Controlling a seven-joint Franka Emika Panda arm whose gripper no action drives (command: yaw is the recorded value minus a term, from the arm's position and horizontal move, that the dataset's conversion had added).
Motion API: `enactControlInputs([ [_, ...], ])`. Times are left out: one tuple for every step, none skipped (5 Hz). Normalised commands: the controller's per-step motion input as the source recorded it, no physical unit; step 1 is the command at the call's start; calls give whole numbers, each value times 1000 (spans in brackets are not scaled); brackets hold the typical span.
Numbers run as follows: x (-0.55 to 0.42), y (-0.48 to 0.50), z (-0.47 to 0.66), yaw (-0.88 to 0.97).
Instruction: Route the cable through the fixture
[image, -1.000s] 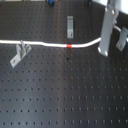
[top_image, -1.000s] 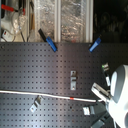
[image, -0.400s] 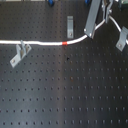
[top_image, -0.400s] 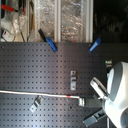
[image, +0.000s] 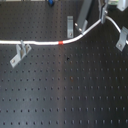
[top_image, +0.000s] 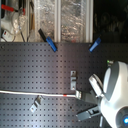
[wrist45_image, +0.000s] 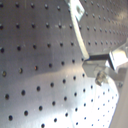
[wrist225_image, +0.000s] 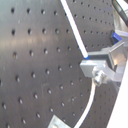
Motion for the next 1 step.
enactControlInputs([
  [-177,-130,-21,466],
])
